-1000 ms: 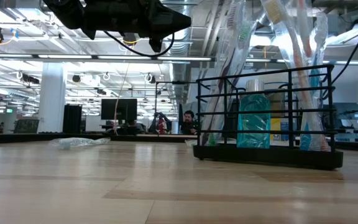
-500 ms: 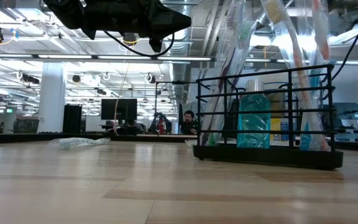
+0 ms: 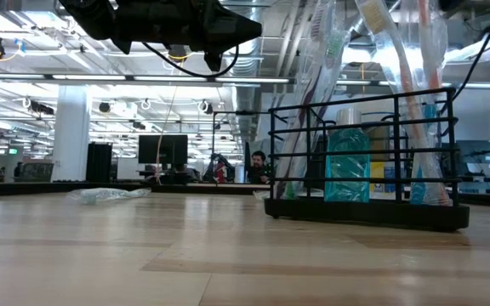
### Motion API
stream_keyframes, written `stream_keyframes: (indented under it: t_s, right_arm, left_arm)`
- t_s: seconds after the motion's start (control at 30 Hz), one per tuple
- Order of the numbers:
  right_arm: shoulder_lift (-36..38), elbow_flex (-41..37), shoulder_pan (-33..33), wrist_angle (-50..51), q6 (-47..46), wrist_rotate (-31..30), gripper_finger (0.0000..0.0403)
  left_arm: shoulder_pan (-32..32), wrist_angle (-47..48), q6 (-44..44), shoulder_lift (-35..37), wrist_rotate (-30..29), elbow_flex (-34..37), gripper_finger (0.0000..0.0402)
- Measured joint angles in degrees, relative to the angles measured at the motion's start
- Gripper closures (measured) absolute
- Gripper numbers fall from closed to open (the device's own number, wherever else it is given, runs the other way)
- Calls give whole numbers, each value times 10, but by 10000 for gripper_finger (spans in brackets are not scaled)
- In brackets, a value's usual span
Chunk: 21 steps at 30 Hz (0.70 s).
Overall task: Pick & Place toothbrushing station
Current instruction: Put the orange toothbrush into the mesh organizer
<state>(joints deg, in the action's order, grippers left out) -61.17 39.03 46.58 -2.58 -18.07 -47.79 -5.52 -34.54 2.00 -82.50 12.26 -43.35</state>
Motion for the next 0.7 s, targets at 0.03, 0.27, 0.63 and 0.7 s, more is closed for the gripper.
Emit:
stream_keyframes:
  t_s: [0.03, 0.27, 0.63, 0.7]
  right_arm:
    - [0, 0, 1, 0, 0, -1, 400]
    - [-19, 0, 3, 9, -25, -7, 400]
    - [-89, 0, 15, 3, -74, -59, 399]
    - [-102, 0, 24, 6, -86, -82, 399]
  left_arm:
    - [0, 0, 0, 0, 0, 0, 380]
    - [0, 0, 0, 0, 0, 0, 380]
    - [0, 0, 0, 0, 0, 0, 380]
    - [0, 0, 0, 0, 0, 0, 380]
